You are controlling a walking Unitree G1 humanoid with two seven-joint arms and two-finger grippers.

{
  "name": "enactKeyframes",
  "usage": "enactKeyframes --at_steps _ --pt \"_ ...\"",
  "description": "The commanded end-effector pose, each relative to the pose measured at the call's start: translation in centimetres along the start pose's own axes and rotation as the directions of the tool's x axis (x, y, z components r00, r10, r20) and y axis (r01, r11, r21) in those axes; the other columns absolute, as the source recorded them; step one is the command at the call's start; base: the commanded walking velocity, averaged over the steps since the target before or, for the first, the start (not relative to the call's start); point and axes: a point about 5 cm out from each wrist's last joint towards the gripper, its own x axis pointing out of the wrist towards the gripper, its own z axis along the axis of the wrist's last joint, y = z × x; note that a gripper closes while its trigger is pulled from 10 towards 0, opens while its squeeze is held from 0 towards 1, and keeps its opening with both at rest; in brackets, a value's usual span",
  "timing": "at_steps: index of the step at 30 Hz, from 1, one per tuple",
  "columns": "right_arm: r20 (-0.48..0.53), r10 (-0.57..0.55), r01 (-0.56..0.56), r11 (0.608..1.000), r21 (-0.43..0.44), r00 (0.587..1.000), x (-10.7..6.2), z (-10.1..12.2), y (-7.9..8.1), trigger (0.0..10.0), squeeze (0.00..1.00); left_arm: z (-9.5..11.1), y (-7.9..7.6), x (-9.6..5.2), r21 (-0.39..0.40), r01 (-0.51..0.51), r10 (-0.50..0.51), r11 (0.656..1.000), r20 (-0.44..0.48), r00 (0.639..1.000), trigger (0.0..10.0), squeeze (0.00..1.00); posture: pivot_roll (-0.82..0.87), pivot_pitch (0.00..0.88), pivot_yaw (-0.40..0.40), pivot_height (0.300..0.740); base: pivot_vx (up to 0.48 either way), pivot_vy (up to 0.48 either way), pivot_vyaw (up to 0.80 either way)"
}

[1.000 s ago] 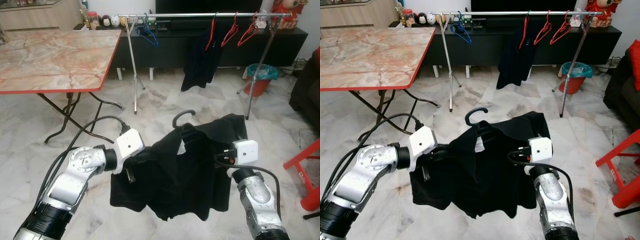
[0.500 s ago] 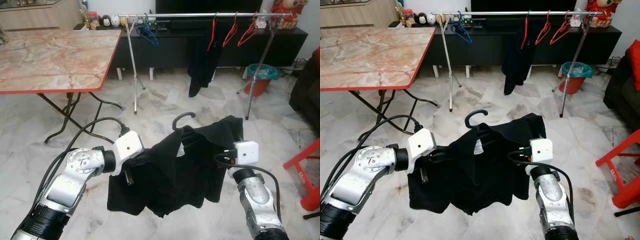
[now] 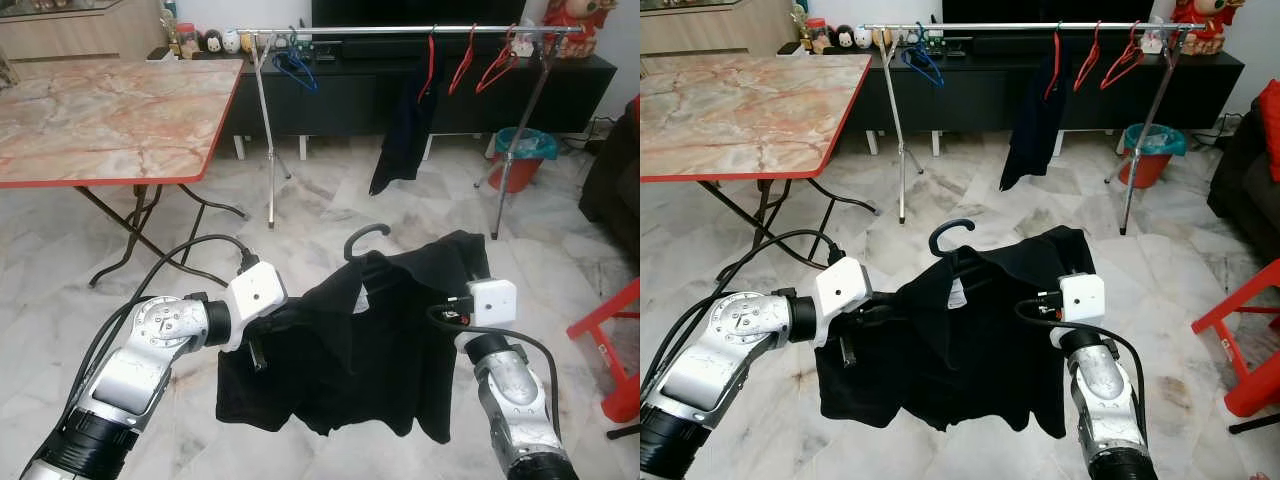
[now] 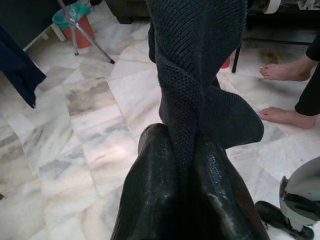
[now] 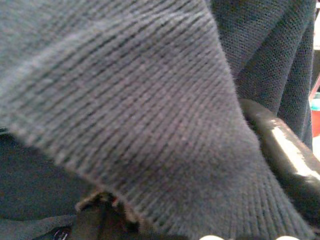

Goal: Hang hanger

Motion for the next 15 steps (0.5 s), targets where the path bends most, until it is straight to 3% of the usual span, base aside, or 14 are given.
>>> enactKeyframes --at_steps 1,15 --pt "0.012 -0.011 0.011 1.000 0.001 1.000 0.18 0.21 -0.11 0.0 0.00 0.89 0.01 -0.25 0.026 0.007 -0.008 1.000 0.028 1.000 10.0 0.00 0.05 0.000 0.025 0.740 0.000 0.000 0.00" --pt "0.008 -0.014 0.014 1.000 0.006 1.000 0.31 0.11 0.14 0.0 0.00 0.79 0.03 -0.39 0.021 0.004 -0.004 1.000 0.017 1.000 10.0 0.00 0.05 0.000 0.029 0.740 0.000 0.000 0.00"
